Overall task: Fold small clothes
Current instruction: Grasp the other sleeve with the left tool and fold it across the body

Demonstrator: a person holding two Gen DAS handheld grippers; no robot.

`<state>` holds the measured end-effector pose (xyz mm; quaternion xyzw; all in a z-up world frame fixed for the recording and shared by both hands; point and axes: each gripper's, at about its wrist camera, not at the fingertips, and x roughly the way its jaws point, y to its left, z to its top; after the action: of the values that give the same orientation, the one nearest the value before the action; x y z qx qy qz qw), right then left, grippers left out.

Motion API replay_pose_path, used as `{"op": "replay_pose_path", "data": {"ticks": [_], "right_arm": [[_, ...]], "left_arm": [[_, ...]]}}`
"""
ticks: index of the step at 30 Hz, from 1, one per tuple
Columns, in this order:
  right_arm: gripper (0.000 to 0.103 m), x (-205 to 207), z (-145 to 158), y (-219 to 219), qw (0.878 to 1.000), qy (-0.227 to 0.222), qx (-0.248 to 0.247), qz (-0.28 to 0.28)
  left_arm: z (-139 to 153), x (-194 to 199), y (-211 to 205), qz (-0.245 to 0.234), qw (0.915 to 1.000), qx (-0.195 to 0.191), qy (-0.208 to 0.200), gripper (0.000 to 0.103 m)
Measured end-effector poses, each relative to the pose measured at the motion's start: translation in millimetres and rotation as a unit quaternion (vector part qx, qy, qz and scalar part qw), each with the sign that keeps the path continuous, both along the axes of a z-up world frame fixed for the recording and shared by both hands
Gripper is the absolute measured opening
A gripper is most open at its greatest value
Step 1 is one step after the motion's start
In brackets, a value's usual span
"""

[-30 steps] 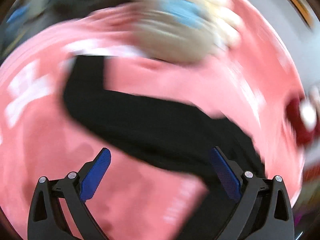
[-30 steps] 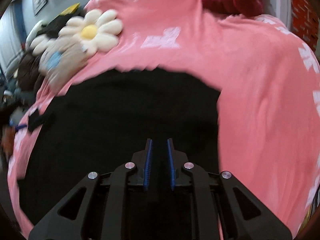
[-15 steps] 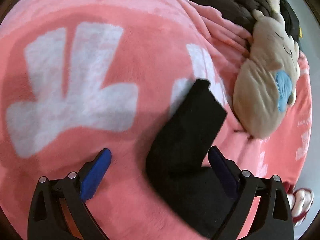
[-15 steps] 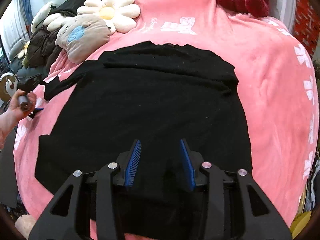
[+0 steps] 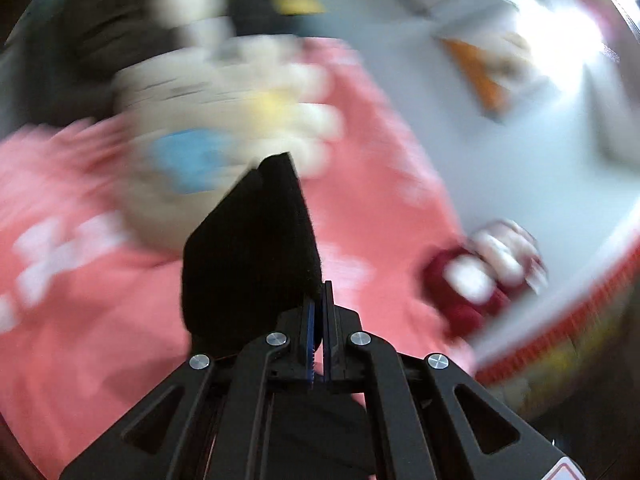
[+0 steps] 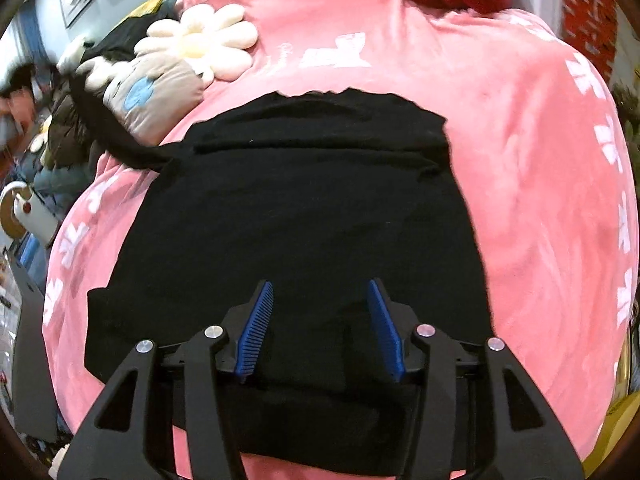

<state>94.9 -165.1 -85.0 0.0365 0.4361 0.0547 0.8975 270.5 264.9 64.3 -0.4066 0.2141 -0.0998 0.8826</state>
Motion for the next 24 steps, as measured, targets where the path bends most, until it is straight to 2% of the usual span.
{"op": "replay_pose_path", "data": {"ticks": [2,4,5,6,7,8,9,11,13,14,16,18,21,24], "right_arm": [[0.048,-1.3,2.2,-13.6,1.0,-0.003,0.004,-0.01],[0.049,-1.4,3.5,-32.0,1.0,-0.005,0.005,-0.025],[0.049,-1.4,3.2,-40.4,0.999,-0.007,0.006,-0.033],[0.051,-0.8,2.2,-49.5,0.999,-0.007,0.007,-0.041],[0.051,0.5,0.6,-60.9,0.999,-0.004,0.009,-0.048],[0.051,1.0,-0.5,-67.9,0.999,-0.004,0.009,-0.054],[0.053,1.9,-2.3,-78.0,0.998,-0.003,0.009,-0.061],[0.053,3.9,-4.5,-94.3,0.998,0.003,0.013,-0.065],[0.054,5.5,-2.3,-106.9,0.998,-0.001,0.011,-0.065],[0.058,7.6,-0.2,-111.6,0.998,-0.001,0.014,-0.06],[0.06,13.1,4.8,-118.9,0.998,-0.009,0.018,-0.058],[0.06,30.9,8.2,-126.5,0.998,-0.013,0.039,-0.047],[0.06,80.8,3.0,-136.0,0.996,-0.001,0.077,-0.041],[0.06,138.6,-21.1,-144.5,0.993,0.034,0.093,-0.062]], "left_arm": [[46.0,6.7,-73.1,-0.072,0.9962,0.015,-0.047,0.0],[63.7,11.6,-133.5,-0.134,0.9887,0.019,-0.064,0.002],[65.7,14.1,-163.5,-0.161,0.9846,0.02,-0.064,0.006],[58.3,15.5,-206.5,-0.191,0.9796,0.027,-0.057,0.027],[47.8,15.4,-234.0,-0.205,0.9769,0.041,-0.044,0.053],[35.2,13.3,-254.8,-0.214,0.9749,0.053,-0.031,0.064],[10.4,11.4,-285.2,-0.235,0.9693,0.074,-0.004,0.074],[-48.8,4.8,-329.2,-0.271,0.953,0.118,0.067,0.075],[-102.3,-9.0,-341.0,-0.275,0.9416,0.144,0.129,0.075],[-126.6,-20.4,-338.7,-0.271,0.9386,0.146,0.156,0.075],[-160.9,-40.6,-319.3,-0.251,0.9356,0.15,0.198,0.075],[-186.3,-59.0,-291.3,-0.223,0.9364,0.149,0.227,0.075],[-198.1,-75.2,-246.8,-0.17,0.9384,0.171,0.248,0.075],[-193.6,-97.6,-210.9,-0.134,0.9391,0.197,0.247,0.075]]}}
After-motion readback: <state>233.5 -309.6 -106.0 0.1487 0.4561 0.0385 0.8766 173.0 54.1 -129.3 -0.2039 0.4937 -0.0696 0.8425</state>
